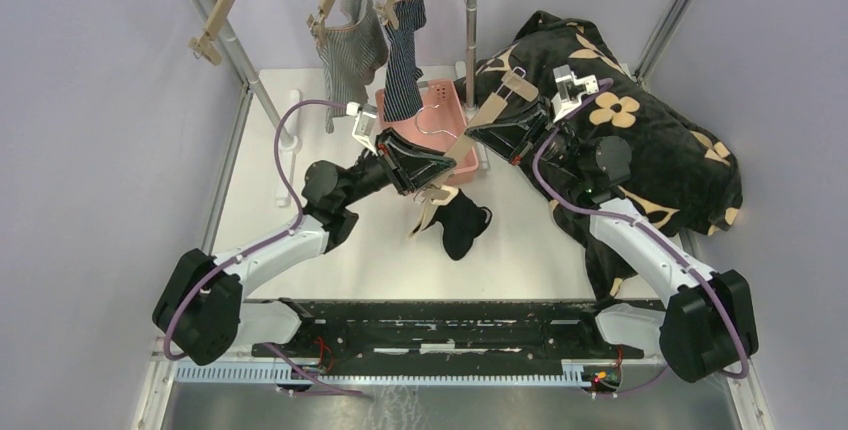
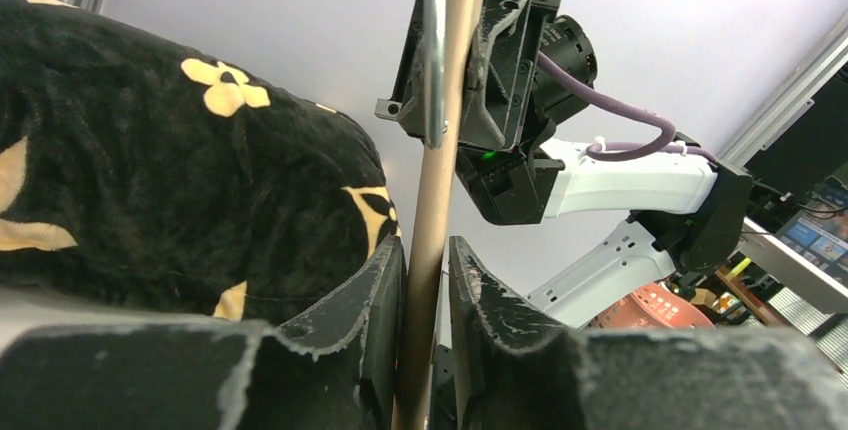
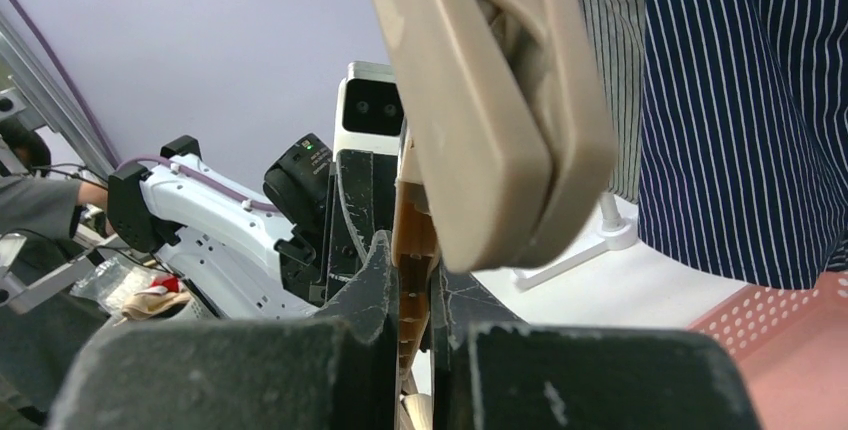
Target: Remove the underwear clipped to the hanger
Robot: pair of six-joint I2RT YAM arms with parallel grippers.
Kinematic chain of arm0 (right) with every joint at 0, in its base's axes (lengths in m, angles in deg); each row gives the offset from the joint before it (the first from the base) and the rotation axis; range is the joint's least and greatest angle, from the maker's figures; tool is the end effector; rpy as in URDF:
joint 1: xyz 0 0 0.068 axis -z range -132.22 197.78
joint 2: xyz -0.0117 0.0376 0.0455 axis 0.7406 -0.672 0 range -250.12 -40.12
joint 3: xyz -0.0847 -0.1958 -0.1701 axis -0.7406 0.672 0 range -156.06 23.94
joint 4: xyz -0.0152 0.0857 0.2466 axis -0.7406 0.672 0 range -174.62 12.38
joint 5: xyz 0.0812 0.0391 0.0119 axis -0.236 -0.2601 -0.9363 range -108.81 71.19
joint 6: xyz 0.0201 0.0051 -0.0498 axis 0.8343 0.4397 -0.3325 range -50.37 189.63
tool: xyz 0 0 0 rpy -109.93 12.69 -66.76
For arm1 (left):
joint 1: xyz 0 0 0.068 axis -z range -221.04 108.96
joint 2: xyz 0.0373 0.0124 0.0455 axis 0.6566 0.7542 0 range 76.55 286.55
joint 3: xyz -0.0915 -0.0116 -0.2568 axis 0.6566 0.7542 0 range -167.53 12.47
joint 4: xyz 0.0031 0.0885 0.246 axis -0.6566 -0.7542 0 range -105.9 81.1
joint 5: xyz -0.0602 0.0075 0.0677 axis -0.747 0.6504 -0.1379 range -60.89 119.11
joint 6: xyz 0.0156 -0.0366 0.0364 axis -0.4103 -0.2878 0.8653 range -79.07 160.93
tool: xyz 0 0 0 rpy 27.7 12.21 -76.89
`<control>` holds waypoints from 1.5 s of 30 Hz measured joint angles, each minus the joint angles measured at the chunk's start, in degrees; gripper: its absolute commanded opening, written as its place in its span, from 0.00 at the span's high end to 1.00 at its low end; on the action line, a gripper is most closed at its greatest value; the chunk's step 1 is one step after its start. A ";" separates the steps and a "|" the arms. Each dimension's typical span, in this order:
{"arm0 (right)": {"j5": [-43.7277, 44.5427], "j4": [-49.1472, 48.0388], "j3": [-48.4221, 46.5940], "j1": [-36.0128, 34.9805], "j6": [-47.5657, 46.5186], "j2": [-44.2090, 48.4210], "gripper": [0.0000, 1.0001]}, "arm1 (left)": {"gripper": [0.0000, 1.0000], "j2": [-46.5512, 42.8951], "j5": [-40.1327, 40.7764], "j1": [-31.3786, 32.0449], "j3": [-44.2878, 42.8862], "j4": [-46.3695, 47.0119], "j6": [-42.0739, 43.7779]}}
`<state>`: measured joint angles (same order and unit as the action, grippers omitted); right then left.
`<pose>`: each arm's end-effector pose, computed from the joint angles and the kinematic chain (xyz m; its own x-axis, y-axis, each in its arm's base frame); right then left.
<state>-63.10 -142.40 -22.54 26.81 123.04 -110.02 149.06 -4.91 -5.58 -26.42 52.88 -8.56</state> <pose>0.2340 0.1164 0.3752 -0.3237 0.4914 -0.8086 -0.8967 0.1133 0.4278 0.2075 -0.1724 0.3285 -0.4213 -0.4736 -0.7734 0.8656 0.0445 -0.4987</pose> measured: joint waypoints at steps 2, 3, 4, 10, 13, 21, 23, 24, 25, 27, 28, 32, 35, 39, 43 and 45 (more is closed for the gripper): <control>0.00 0.83 0.07 -0.31 -1.62 0.92 0.99 | 0.50 0.02 -0.09 0.17 -0.09 -0.59 0.11; 0.09 1.42 0.22 -0.33 -2.62 1.57 0.99 | 0.47 -0.04 -0.09 0.31 -0.24 -1.07 0.39; 0.13 1.75 0.31 -0.31 -3.28 2.03 0.99 | 0.46 -0.24 -0.13 0.48 -0.55 -2.32 1.09; 0.87 3.93 0.48 -0.31 -6.03 4.04 0.99 | 0.42 -4.37 1.03 0.79 -0.92 -11.45 6.73; 0.87 4.61 0.52 -0.31 -6.64 4.79 0.99 | 0.40 -7.26 1.57 0.79 -0.92 -15.82 10.21; 1.05 5.73 0.85 -0.31 -7.30 6.10 0.99 | 0.00 -9.18 1.64 0.79 -0.90 -21.31 14.75; 1.09 5.84 0.87 -0.31 -7.30 6.12 0.99 | 0.01 -9.03 0.90 0.79 -0.76 -21.57 15.15; 1.09 5.99 0.87 -0.31 -7.30 6.12 0.99 | 0.01 -9.03 0.87 0.79 -0.44 -21.64 15.28; 1.09 6.05 0.87 -0.31 -7.30 6.12 0.99 | 0.00 -9.03 0.83 0.79 -0.09 -21.68 15.32; 1.11 6.05 0.87 -0.31 -7.30 6.12 0.99 | 0.04 -9.03 0.92 0.79 0.85 -22.27 15.58; 1.11 6.03 0.87 -0.31 -7.28 6.12 0.99 | 0.07 -9.03 0.94 0.79 1.22 -22.80 15.80; 1.11 6.05 0.87 -0.31 -7.28 6.12 0.99 | 0.11 -9.01 0.94 0.79 1.79 -24.15 16.46; 1.11 6.10 0.87 -0.31 -7.28 6.12 0.99 | 0.27 -9.01 0.94 0.79 1.79 -24.48 16.61; 1.18 6.32 0.87 -0.31 -7.37 6.12 0.99 | 0.85 -9.01 0.92 0.79 2.08 -24.65 16.85; 1.36 7.41 0.87 -0.07 -7.72 6.10 0.99 | 0.83 -9.05 0.48 1.01 2.14 -24.13 17.53; 1.36 7.52 0.87 -0.07 -7.74 6.10 0.99 | 0.80 -9.05 0.48 0.98 2.14 -24.20 17.53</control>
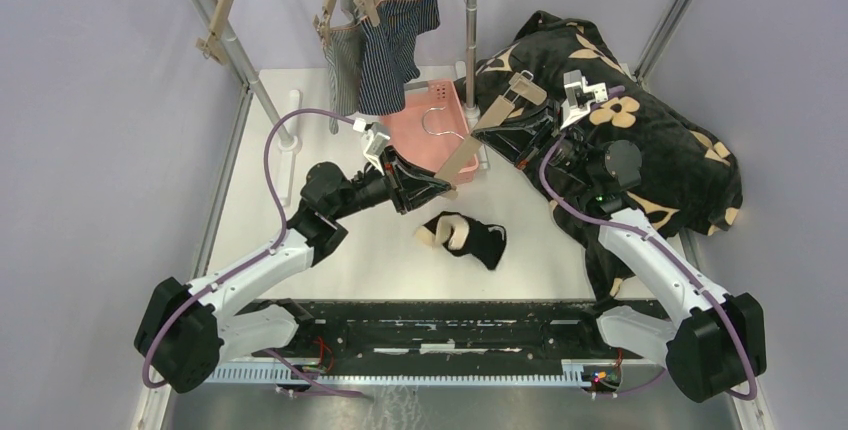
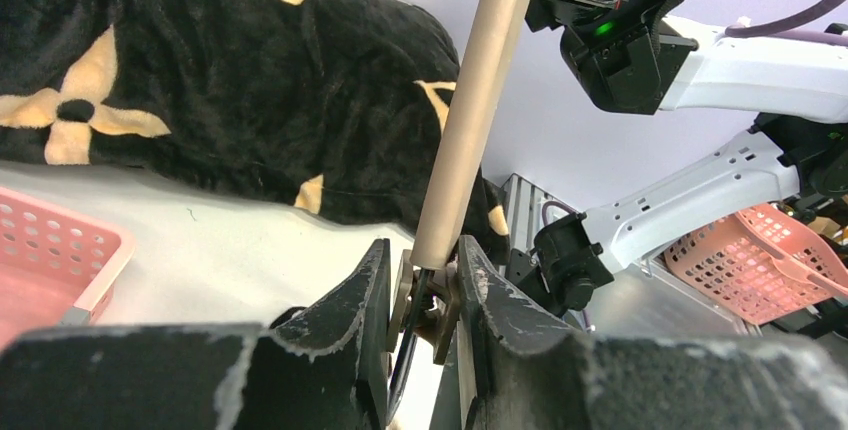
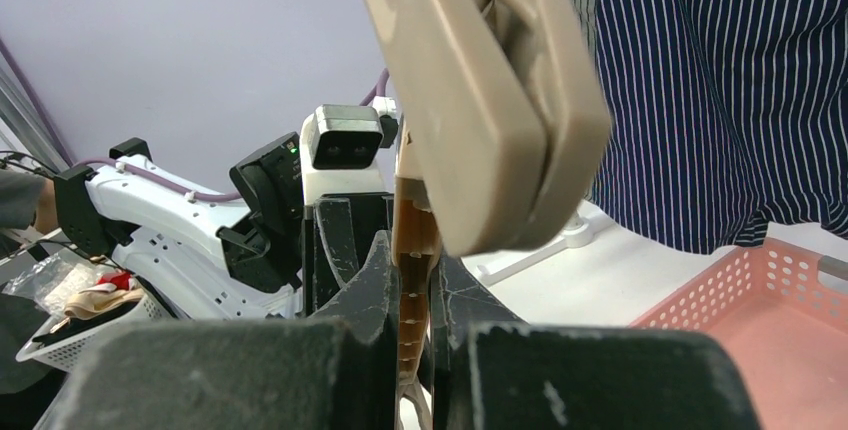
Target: Remove the underwear clipped to the hanger
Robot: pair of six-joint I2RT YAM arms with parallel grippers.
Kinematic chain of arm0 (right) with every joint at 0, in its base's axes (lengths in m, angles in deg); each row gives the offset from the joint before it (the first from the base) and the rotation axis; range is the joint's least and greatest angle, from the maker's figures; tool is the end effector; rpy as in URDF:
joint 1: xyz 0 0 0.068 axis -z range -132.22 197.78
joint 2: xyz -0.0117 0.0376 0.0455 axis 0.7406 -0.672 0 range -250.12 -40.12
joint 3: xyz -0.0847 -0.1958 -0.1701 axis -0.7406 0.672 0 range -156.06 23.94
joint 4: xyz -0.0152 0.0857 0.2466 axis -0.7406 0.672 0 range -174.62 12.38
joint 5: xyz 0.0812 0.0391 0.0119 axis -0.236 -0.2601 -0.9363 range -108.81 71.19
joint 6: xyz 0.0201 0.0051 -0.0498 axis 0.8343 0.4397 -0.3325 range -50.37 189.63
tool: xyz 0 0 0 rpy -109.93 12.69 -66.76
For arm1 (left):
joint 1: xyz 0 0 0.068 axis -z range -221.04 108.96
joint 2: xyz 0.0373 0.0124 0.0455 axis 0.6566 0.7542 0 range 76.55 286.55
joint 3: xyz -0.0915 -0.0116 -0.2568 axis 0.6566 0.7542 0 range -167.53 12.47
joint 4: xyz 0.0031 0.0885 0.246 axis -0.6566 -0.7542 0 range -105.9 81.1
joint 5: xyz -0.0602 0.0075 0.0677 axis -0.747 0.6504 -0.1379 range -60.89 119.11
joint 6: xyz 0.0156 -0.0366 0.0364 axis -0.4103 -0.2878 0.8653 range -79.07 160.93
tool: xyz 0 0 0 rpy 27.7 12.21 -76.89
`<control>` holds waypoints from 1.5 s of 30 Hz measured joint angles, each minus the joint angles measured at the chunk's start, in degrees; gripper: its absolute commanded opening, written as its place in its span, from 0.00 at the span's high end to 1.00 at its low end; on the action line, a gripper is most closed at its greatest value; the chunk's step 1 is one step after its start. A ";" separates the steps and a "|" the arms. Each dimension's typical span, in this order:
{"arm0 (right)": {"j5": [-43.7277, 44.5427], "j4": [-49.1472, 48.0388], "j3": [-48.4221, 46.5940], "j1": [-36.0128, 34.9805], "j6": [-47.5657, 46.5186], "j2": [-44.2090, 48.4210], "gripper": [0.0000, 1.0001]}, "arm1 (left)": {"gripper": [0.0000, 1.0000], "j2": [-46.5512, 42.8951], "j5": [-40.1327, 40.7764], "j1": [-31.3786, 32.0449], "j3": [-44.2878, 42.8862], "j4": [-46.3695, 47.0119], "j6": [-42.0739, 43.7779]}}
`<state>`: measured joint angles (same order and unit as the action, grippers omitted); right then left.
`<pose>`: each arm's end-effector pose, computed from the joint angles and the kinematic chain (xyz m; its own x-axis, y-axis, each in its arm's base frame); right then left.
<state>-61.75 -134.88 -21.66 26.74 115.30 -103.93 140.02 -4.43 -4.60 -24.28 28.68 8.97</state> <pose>0.2151 0.1088 0.3839 -0.2273 0.4736 -0.8509 -0.9146 0.1963 0.3536 0.1891 -0.1642 0.3127 -0.3645 -0.2793 -0.8883 0.8707 0.2362 -0.4315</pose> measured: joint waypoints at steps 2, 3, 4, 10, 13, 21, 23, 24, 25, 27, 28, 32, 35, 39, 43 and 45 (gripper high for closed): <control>0.00 0.13 0.00 0.00 0.02 0.00 0.99 | 0.72 -0.09 0.02 0.02 0.00 -0.20 0.00; 0.00 0.20 0.00 0.00 0.02 0.00 0.99 | 0.65 -0.15 0.02 0.02 0.00 -0.31 0.00; 0.00 0.22 0.00 0.00 0.04 0.00 0.99 | 0.57 -0.31 0.04 0.02 -0.04 -0.68 0.04; 0.26 0.07 0.00 -0.04 0.07 0.02 0.99 | 0.50 -0.96 0.70 0.02 -2.45 -4.96 1.07; 0.26 0.07 0.00 -0.09 0.07 0.02 0.99 | 0.49 -1.07 1.36 0.02 -4.83 -6.32 2.12; 0.22 0.15 0.00 -0.09 0.04 0.02 0.99 | 0.50 -1.57 1.70 0.02 -7.02 -8.02 3.39; 0.17 0.20 0.00 -0.09 0.04 0.02 0.99 | 0.50 -1.46 1.46 0.02 -7.02 -8.52 3.54; 0.17 0.17 0.00 -0.09 0.04 0.02 0.99 | 0.50 -1.25 1.38 0.02 -7.02 -8.55 3.58; 0.13 0.20 0.00 -0.09 0.04 0.02 0.99 | 0.50 -0.94 1.11 0.02 -7.02 -8.59 3.61; 0.11 0.20 0.00 -0.15 0.04 0.02 0.99 | 0.54 0.00 0.15 0.02 -7.13 -8.61 3.61; 0.11 0.20 0.00 -0.24 0.04 0.02 0.99 | 0.59 0.70 -0.31 0.02 -7.21 -8.63 3.61; -0.15 0.74 0.00 -0.22 -0.28 0.00 0.99 | 0.87 2.93 -3.08 0.02 -7.65 -7.78 3.56; -0.02 1.36 0.00 -0.09 0.35 -0.02 0.99 | 0.97 3.41 -6.05 0.07 -7.78 -6.47 4.11; -0.04 1.22 0.00 -0.07 0.92 0.00 0.99 | 0.97 3.37 -7.41 0.04 -7.78 -5.77 4.11; 0.70 2.38 0.00 -0.28 0.55 0.48 0.52 | 0.97 2.54 -7.28 0.04 -7.78 -6.40 4.11; 1.62 4.37 0.00 -0.57 -1.27 1.31 0.36 | 0.97 1.14 -6.58 0.24 -7.78 -7.93 4.07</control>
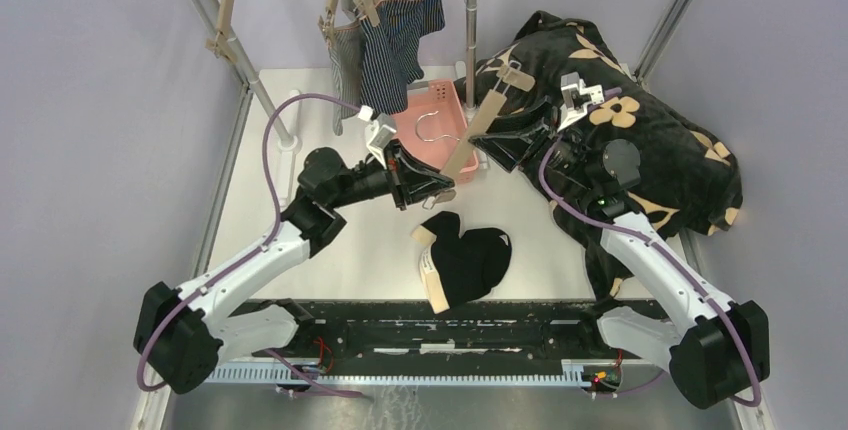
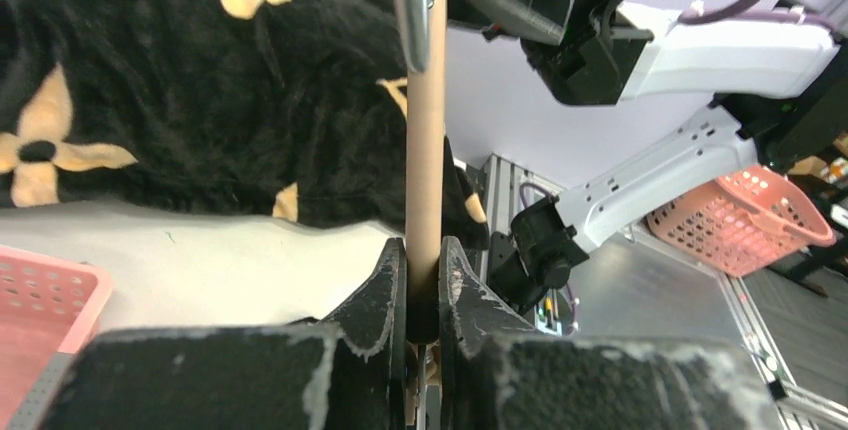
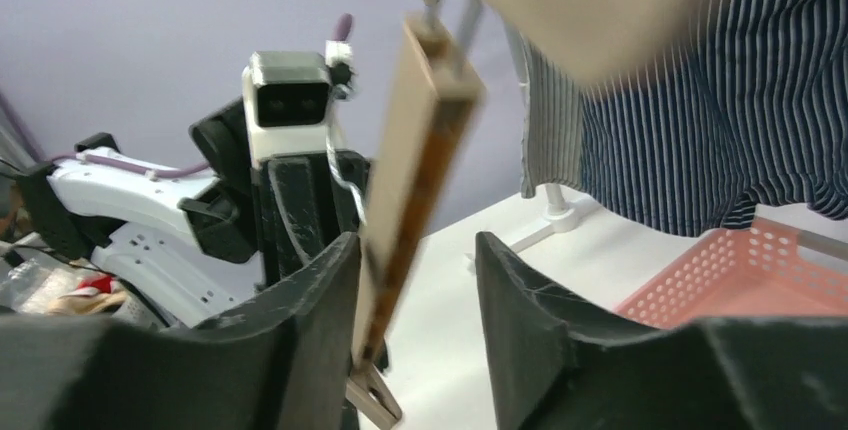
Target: Remove the underwear clipped to the hanger
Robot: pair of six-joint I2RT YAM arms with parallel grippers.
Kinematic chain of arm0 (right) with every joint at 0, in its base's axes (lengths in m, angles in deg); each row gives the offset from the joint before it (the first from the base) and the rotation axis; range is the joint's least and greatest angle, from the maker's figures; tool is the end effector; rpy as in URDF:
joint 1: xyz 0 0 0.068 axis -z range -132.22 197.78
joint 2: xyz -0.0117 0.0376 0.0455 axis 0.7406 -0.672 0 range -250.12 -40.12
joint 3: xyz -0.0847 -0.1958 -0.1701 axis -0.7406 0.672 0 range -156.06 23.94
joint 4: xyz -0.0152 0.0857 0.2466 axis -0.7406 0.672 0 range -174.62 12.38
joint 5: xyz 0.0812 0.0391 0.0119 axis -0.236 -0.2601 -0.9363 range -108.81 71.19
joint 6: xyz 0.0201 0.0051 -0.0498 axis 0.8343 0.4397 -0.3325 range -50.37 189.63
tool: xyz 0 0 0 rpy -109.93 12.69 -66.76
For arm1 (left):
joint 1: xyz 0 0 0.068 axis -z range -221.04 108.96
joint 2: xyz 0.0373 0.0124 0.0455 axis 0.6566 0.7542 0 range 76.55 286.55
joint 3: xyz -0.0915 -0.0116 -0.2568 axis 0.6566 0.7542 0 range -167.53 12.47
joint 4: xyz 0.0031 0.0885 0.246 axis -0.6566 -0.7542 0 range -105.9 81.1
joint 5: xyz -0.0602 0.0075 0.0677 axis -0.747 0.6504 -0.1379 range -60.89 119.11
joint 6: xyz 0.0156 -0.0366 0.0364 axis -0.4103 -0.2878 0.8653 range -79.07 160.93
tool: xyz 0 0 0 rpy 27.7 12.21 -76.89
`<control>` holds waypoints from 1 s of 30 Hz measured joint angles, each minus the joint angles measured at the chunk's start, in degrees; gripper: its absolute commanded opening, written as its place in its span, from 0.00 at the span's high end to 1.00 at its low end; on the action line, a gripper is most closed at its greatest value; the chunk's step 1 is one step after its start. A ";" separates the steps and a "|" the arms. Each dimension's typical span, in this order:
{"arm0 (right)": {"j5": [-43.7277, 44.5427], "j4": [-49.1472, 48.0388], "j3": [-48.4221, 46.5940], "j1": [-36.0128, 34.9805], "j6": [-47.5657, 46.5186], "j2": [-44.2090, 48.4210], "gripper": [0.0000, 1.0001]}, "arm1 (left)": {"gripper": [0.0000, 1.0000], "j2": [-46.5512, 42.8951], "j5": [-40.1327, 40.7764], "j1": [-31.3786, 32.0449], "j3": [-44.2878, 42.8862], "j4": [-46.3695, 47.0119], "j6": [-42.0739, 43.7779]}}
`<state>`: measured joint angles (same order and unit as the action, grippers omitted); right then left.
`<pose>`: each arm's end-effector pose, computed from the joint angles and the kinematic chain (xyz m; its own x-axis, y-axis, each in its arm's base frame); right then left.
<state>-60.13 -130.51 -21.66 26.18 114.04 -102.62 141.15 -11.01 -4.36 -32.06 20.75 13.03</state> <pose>0.2128 0.1096 0.3826 -0.2473 0.4673 -0.8488 -0.8965 0.2221 0.3834 0.1925 -0.1722 0.3411 -0.3342 -0.1973 -0.9216 0.9165 0.1600 -0.3666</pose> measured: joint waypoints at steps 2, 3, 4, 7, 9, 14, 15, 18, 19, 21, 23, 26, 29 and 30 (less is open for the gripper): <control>0.70 2.14 0.07 -0.11 -2.08 0.66 0.28 | 0.97 -2.32 1.53 0.07 0.00 -1.36 0.00; 1.07 3.06 0.11 -0.11 -2.86 0.94 0.27 | 0.97 -3.78 2.58 0.02 -0.04 -2.12 0.00; 1.38 3.96 0.17 -0.11 -3.69 1.22 0.26 | 0.97 -5.03 3.43 -0.04 -0.15 -2.91 0.00; 1.79 6.58 0.55 -0.11 -5.62 2.12 0.24 | 0.97 -9.57 6.58 -0.13 -1.07 -6.80 0.07; 1.97 8.44 0.85 -0.11 -6.75 2.89 0.24 | 0.97 -13.05 9.55 -0.13 -2.25 -10.97 0.46; 3.19 12.55 2.91 -0.13 -9.42 6.21 0.24 | 0.97 -20.59 21.66 -0.11 -8.94 -25.75 3.39; 3.61 13.25 3.39 -0.15 -9.92 6.95 0.24 | 0.97 -21.53 24.59 -0.13 -10.38 -28.13 3.65; 4.46 14.93 4.11 -0.15 -11.15 8.04 0.24 | 0.97 -23.78 38.03 -0.13 -15.28 -37.05 5.33; 4.72 15.65 4.20 -0.17 -11.67 8.15 0.24 | 0.97 -24.13 43.87 -0.13 -17.53 -40.68 5.97; 5.20 16.94 4.22 -0.28 -12.41 8.17 0.24 | 0.97 -23.50 52.57 -0.13 -21.46 -46.38 6.49; 5.62 18.27 4.28 -0.33 -13.22 8.17 0.24 | 0.97 -21.68 61.31 -0.13 -25.42 -52.13 6.88; 6.05 19.63 4.35 -0.42 -14.23 8.17 0.24 | 0.97 -17.73 70.60 -0.22 -30.14 -59.10 8.11; 6.54 20.79 4.59 -0.42 -15.04 8.20 0.24 | 0.97 -13.46 76.08 -0.24 -34.05 -64.61 9.42; 6.80 21.22 4.72 -0.42 -15.34 8.26 0.24 | 0.97 -11.85 77.24 -0.22 -35.52 -66.55 9.88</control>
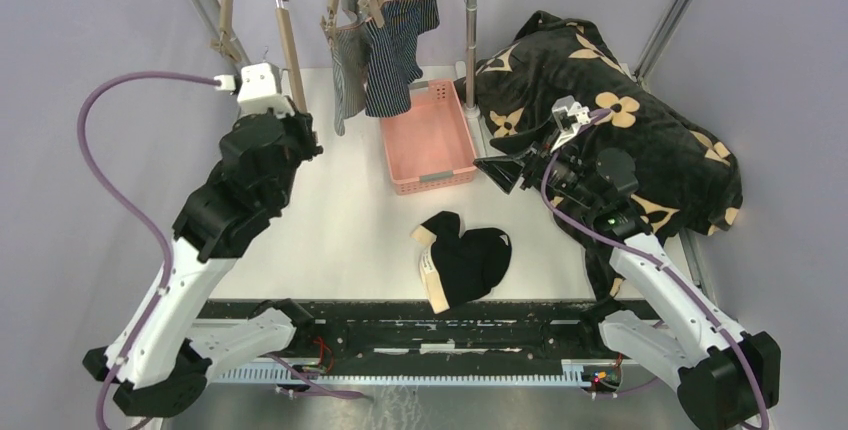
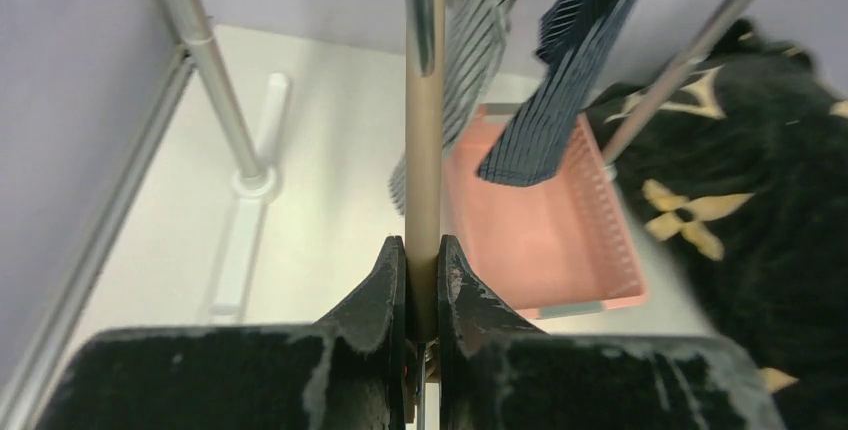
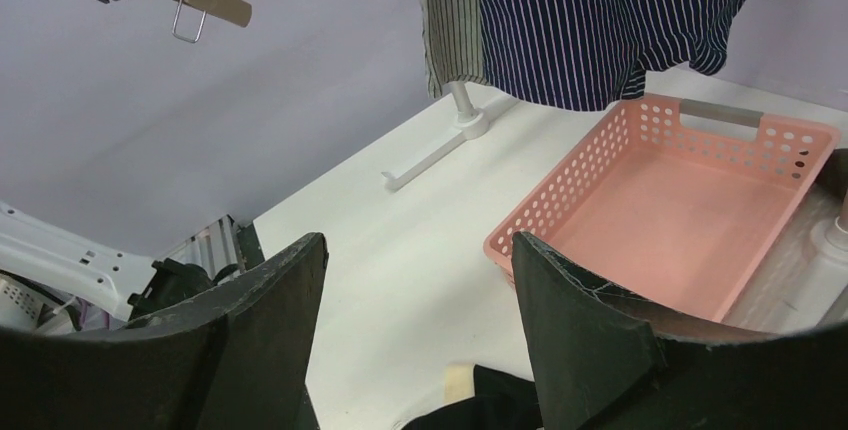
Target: Remove the underwear clipped to the hanger
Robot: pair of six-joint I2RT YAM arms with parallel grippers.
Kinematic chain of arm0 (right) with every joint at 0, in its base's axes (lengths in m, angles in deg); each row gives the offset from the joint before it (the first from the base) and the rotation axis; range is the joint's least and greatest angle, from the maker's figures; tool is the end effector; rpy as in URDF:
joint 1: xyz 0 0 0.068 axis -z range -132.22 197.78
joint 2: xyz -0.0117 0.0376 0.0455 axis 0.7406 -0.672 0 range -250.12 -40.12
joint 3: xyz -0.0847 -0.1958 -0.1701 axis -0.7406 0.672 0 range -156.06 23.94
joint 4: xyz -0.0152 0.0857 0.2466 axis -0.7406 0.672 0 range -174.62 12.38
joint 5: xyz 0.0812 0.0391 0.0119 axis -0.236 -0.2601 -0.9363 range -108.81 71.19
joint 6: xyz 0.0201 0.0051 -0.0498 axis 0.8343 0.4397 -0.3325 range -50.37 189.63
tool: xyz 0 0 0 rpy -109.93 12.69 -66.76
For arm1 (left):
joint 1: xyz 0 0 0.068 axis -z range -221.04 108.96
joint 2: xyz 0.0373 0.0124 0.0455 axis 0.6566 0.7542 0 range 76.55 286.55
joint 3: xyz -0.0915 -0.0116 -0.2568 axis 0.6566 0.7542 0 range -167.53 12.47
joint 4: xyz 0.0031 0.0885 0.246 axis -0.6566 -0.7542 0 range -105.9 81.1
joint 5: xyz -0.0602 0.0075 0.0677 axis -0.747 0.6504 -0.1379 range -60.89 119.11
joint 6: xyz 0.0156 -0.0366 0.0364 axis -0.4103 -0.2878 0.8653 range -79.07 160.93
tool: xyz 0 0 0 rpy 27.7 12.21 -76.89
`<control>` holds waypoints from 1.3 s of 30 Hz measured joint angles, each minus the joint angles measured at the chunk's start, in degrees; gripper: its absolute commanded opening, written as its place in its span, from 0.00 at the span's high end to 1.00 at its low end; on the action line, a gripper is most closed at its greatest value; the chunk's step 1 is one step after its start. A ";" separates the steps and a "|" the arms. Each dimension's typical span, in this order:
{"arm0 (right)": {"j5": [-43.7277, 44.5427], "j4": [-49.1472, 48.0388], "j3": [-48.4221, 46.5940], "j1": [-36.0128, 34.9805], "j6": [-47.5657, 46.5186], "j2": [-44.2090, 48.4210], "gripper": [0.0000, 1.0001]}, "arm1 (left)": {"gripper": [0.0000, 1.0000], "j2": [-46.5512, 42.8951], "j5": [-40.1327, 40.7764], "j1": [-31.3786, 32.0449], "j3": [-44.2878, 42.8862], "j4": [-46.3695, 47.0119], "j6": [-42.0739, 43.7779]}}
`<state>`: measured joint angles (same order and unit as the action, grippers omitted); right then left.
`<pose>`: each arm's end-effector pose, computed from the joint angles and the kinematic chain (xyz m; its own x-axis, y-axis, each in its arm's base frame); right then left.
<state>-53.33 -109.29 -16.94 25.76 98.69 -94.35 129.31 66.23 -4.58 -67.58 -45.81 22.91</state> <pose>0.1957 0.1010 0.3497 -0.2412 0.3341 -0.9112 -0.8087 0.4498 0.3790 0.1345 -0.0728 0.4723 -0.1263 -0.2134 -0.9688 -0.0461 0.9768 -0.2091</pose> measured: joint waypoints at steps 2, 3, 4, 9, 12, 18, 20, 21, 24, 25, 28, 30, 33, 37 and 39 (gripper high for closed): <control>0.33 0.50 0.35 0.00 -0.50 0.24 0.24 | 0.97 3.23 2.05 0.00 -2.97 -3.58 0.61; 0.55 0.83 0.52 0.00 -0.74 0.52 0.24 | 0.97 4.59 3.02 0.00 -4.26 -5.18 0.87; 0.63 1.14 0.63 0.00 -0.94 0.74 0.24 | 0.96 5.99 4.00 0.00 -5.81 -7.08 1.05; 1.18 2.08 0.98 0.00 -1.64 2.01 0.24 | 0.95 10.19 7.54 -0.37 -12.07 -13.18 2.23; 1.33 2.67 1.01 0.00 -2.03 2.78 0.24 | 0.95 12.76 7.02 -2.73 -16.52 -14.75 4.20; 2.62 4.63 1.18 0.00 -3.45 5.79 0.23 | 0.97 22.86 -3.28 -17.49 -28.00 -15.17 7.15; 3.39 5.46 1.25 0.00 -4.09 6.99 0.23 | 0.97 26.93 -6.43 -20.57 -31.17 -15.41 7.96; 3.78 5.95 1.27 0.00 -4.46 7.58 0.23 | 0.97 28.59 -7.82 -21.44 -32.74 -15.41 8.22; 4.70 6.67 1.29 0.00 -5.20 8.70 0.23 | 0.97 33.66 -13.00 -24.15 -38.60 -15.47 9.70; 4.94 6.78 1.29 0.00 -5.38 8.87 0.23 | 0.97 35.01 -14.97 -25.11 -40.57 -15.96 10.14; 5.35 6.82 1.44 0.00 -5.64 8.92 0.23 | 0.97 37.20 -19.58 -27.28 -43.98 -17.27 11.02; 5.66 6.80 1.70 0.00 -5.81 8.85 0.23 | 0.97 36.96 -21.88 -28.15 -43.45 -17.18 11.15; 5.97 6.75 2.03 0.00 -5.92 8.46 0.23 | 0.97 32.96 -23.98 -28.30 -36.92 -14.75 11.17; 6.14 6.75 2.14 0.00 -5.92 7.50 0.23 | 0.97 26.14 -27.39 -28.30 -27.56 -14.27 11.15; 6.14 6.75 2.14 0.00 -5.90 7.28 0.23 | 0.97 23.63 -28.83 -28.30 -24.72 -14.16 11.13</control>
<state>-47.19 -102.53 -14.80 25.76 92.79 -87.07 152.93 37.41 -32.88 -92.30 -59.97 34.04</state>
